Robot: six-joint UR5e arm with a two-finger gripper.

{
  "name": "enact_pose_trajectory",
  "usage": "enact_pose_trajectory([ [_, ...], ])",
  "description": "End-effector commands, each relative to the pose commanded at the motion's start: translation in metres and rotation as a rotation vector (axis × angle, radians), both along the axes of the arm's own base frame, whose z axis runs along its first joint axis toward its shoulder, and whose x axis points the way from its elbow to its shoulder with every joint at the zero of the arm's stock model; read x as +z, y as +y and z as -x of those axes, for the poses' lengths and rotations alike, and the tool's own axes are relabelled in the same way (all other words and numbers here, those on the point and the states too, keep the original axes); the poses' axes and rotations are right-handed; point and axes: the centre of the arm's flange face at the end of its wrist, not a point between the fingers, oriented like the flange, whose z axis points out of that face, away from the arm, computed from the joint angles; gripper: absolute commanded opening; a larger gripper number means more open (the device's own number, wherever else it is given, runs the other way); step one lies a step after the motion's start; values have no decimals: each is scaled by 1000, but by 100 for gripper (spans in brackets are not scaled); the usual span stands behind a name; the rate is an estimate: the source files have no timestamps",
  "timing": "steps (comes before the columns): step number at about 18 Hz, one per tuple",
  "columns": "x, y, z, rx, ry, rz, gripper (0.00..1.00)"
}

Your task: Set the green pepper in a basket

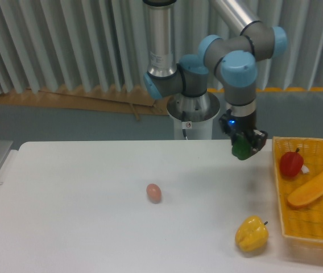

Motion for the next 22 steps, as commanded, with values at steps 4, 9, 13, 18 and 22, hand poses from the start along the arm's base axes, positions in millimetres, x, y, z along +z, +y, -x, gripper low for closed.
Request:
enact_pose_trajectory([
  [4,2,-12,28,-67,9,-2,55],
  [9,-4,-24,67,-141,-14,-1,55],
  [13,-15,-33,96,-156,16,-16,55],
  [18,-27,-32,124,-178,8,-40,55],
  [22,-43,-29,141,-211,25,-44,55],
])
